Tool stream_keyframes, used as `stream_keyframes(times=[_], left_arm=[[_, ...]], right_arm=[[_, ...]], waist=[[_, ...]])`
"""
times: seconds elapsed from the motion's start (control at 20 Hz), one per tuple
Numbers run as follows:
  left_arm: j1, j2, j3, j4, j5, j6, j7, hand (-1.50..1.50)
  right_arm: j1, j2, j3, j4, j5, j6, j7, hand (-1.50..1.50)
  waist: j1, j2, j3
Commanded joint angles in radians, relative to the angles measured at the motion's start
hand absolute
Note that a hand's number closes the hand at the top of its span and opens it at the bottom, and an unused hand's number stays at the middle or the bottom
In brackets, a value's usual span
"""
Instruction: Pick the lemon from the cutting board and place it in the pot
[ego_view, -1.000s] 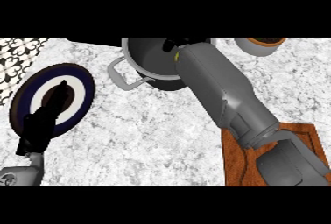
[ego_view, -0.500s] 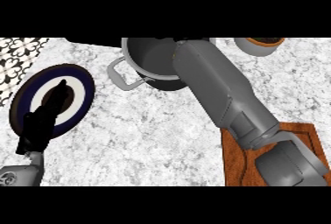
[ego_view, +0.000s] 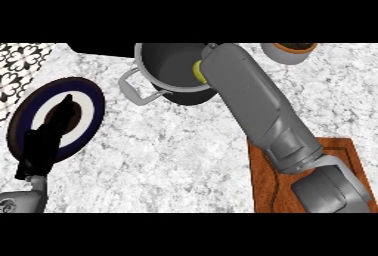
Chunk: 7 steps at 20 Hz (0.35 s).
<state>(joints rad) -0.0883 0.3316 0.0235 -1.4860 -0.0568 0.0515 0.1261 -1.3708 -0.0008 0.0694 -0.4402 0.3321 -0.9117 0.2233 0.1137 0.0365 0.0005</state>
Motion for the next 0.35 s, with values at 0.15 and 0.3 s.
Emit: stream_keyframes(times=[0.15,0.3], left_arm=[[0.057,-0.005,0.019,-0.003,-0.003,0.004,-0.028,0.0],[0.096,-0.009,0.04,-0.009,0.009,0.003,-0.039,0.0]], right_arm=[[0.135,0.001,0.0,-0.093,-0.212,0.034,-0.219,-1.5],[0.217,0.001,0.06,-0.135,-0.274,0.045,-0.276,-1.5]], waist=[[-0.046,-0.021,0.0],[-0.065,-0.027,0.0]])
